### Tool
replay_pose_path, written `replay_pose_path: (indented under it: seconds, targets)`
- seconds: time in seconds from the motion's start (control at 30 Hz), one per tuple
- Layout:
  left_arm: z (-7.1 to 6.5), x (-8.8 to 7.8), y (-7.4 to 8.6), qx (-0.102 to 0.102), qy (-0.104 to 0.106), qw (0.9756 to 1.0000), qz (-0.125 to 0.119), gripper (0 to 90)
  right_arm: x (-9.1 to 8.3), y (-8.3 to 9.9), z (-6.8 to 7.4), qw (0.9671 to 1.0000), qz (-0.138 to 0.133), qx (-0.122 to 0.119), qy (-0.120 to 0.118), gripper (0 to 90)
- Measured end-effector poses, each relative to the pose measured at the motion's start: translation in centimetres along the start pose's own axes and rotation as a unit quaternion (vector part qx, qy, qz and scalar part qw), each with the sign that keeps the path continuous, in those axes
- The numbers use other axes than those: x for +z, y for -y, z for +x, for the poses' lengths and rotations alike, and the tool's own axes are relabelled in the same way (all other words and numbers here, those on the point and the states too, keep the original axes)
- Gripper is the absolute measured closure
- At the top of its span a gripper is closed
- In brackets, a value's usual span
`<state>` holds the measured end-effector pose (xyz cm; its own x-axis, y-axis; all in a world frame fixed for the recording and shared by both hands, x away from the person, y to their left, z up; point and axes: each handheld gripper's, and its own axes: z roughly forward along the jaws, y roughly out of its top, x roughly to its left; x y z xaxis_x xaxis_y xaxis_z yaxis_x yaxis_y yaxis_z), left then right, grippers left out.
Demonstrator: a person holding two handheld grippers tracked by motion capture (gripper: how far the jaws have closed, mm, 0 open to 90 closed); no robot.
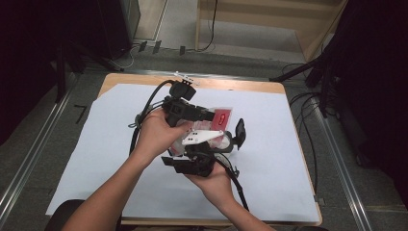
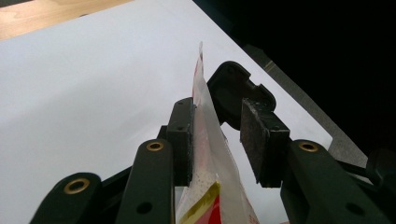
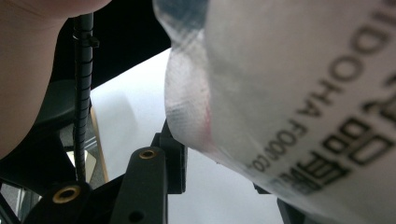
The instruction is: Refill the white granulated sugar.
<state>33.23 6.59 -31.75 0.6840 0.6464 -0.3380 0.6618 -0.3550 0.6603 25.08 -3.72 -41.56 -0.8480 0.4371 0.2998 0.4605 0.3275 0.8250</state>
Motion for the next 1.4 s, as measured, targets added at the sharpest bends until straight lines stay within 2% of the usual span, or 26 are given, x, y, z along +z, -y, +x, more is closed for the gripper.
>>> replay_pose_path:
  seconds: [0.43,0.97,1.23,1.4]
  targets:
    - [-0.14,-0.02,0.04,0.0,-0.003,1.0,-0.007,66.7,0.07,-0.04,-0.05,1.0,0.0,0.003,-0.002,64.3]
    - [-0.23,-0.22,0.09,0.003,-0.005,1.0,-0.003,66.8,0.21,0.02,-0.15,1.0,0.0,-0.005,0.002,64.3]
    - [-0.34,-0.41,0.04,0.002,-0.01,0.9999,0.01,74.8,0.18,-0.03,0.02,0.9999,0.001,-0.01,0.005,64.7]
    - [-0.36,-0.42,0.0,0.001,-0.012,0.9999,0.011,76.2,0.18,-0.06,0.14,0.9999,0.002,-0.01,0.005,65.0]
